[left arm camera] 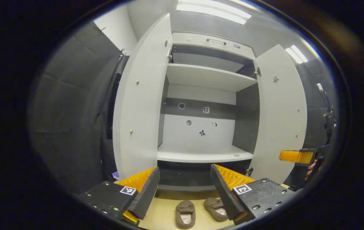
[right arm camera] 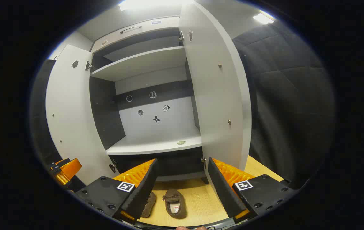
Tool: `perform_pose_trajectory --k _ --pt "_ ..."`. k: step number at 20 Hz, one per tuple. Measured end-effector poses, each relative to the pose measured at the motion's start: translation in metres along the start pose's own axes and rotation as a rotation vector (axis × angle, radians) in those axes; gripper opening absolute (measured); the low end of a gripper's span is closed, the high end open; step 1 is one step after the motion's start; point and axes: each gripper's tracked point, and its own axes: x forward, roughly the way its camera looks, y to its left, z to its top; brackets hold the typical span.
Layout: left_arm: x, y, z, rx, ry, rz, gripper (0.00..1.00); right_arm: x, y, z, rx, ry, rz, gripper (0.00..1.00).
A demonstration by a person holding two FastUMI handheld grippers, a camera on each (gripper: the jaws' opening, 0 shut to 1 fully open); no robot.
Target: Grab one shoe with the right hand and put it into the shoe cabinet, grab the other shoe with the left hand and put it into the shoe cabinet; then close the right door with the right hand and the left door with the left hand.
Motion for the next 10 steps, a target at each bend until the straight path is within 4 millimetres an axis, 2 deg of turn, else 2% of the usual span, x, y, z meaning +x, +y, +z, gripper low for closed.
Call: perform_pose_trajectory --k 4,10 --pt "0.001 0.009 0.0 0.018 -0.002 0.019 0.94 0.005 0.005 -0.004 -0.02 0.024 0.013 0.98" --pt "0.006 0.012 -0.003 0.029 0.001 0.022 0.94 0.017 0.014 -0.02 -0.024 0.079 0.031 0.98"
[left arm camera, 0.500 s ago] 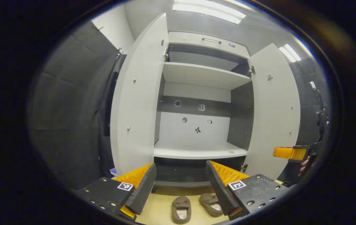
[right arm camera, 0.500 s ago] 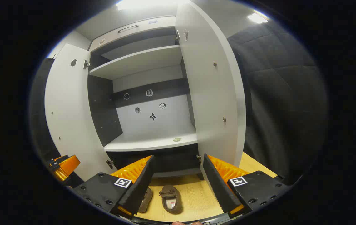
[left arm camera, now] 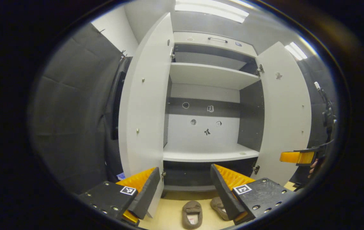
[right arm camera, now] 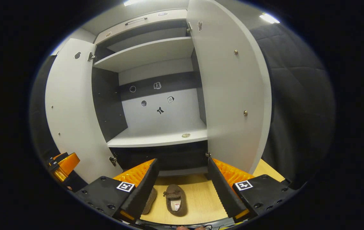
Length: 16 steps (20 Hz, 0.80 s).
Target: Grab one shoe with the right hand and put it into the shoe cabinet, grab the other shoe with the left hand and put it into the shoe cabinet; then close the right door with the right hand and the left door with the left hand.
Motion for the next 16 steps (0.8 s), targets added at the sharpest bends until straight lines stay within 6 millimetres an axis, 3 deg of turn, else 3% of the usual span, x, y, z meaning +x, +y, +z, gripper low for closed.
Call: perform_pose_trajectory --k 11,16 --pt "0.017 0.012 -0.002 0.036 0.003 -0.001 0.94 0.04 0.031 -0.041 -0.018 0.163 0.079 0.98" --pt "0.015 0.017 -0.012 0.04 0.034 0.028 0.94 0.057 0.033 -0.062 -0.035 0.224 0.094 0.98"
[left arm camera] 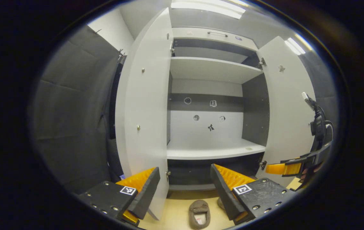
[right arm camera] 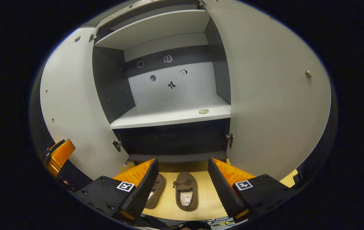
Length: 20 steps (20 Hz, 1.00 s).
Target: Grab one shoe with the right hand and put it into the shoe cabinet, grab the other shoe with the left hand and put it into the shoe cabinet; then close the right door with the right hand and the left door with the left hand.
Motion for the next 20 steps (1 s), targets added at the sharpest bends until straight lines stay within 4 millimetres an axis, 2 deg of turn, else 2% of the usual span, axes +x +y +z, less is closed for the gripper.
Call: perform_pose_trajectory --k 4,5,7,8,9,10,12,13,17,20 --pt "-0.006 0.002 -0.016 -0.024 0.037 0.017 0.94 0.021 0.006 -0.022 0.003 0.089 0.017 0.98" --pt "-0.007 0.003 -0.02 -0.026 0.047 0.02 1.0 0.026 0.01 -0.026 0.007 0.107 0.029 0.99" --pt "-0.009 0.006 -0.026 -0.028 0.06 0.027 1.0 0.035 0.016 -0.041 0.006 0.158 0.045 0.98" --pt "-0.01 0.008 -0.028 -0.028 0.065 0.032 0.94 0.042 0.019 -0.047 0.008 0.182 0.052 0.98" --pt "-0.013 0.01 -0.031 -0.03 0.072 0.039 0.94 0.048 0.022 -0.051 0.011 0.201 0.062 0.98" --pt "-0.015 0.013 -0.033 -0.032 0.076 0.045 1.0 0.054 0.025 -0.056 0.008 0.217 0.071 0.98" --pt "-0.017 0.015 -0.038 -0.036 0.085 0.055 1.0 0.065 0.026 -0.068 -0.008 0.254 0.071 0.98" --pt "-0.019 0.016 -0.04 -0.038 0.092 0.059 0.94 0.07 0.027 -0.075 -0.014 0.272 0.074 0.98" --pt "-0.029 0.014 -0.051 -0.031 0.108 0.055 0.93 0.085 0.036 -0.112 -0.004 0.368 0.09 0.99" --pt "-0.033 0.01 -0.062 -0.015 0.125 0.039 0.94 0.087 0.042 -0.14 -0.011 0.434 0.114 0.98"
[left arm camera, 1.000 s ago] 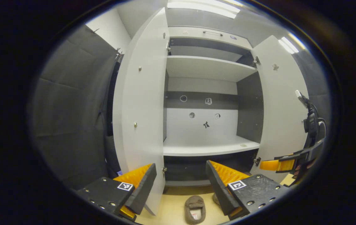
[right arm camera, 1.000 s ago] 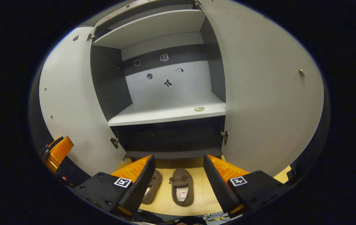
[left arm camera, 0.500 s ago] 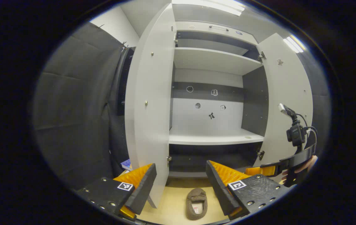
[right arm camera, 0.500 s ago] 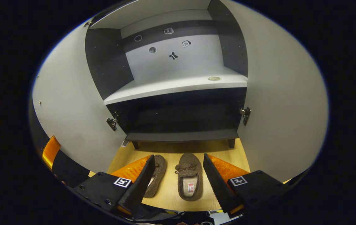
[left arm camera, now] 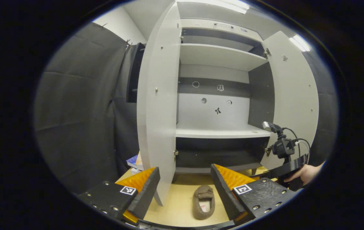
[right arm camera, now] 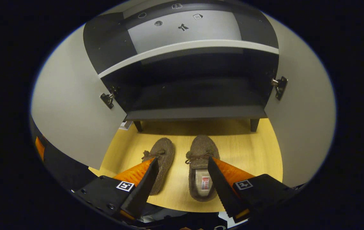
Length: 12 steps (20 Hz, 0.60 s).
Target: Grab one shoe with the right hand and put it into the shoe cabinet, grab the other shoe with the left hand and put it into the shoe cabinet; then close the right door with the right hand and the left door with the left hand.
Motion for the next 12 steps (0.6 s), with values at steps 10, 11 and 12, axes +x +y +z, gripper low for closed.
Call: perform_pose_trajectory --k 10,11,12 --pt "-0.002 -0.006 -0.024 0.055 0.026 -0.009 0.93 0.062 -0.012 -0.055 0.012 0.111 -0.063 0.98" --pt "-0.002 -0.004 -0.029 0.055 0.036 -0.009 0.93 0.071 -0.014 -0.059 0.03 0.118 -0.082 0.99" --pt "-0.001 -0.002 -0.031 0.058 0.041 -0.004 0.93 0.079 -0.015 -0.061 0.038 0.12 -0.09 0.99"
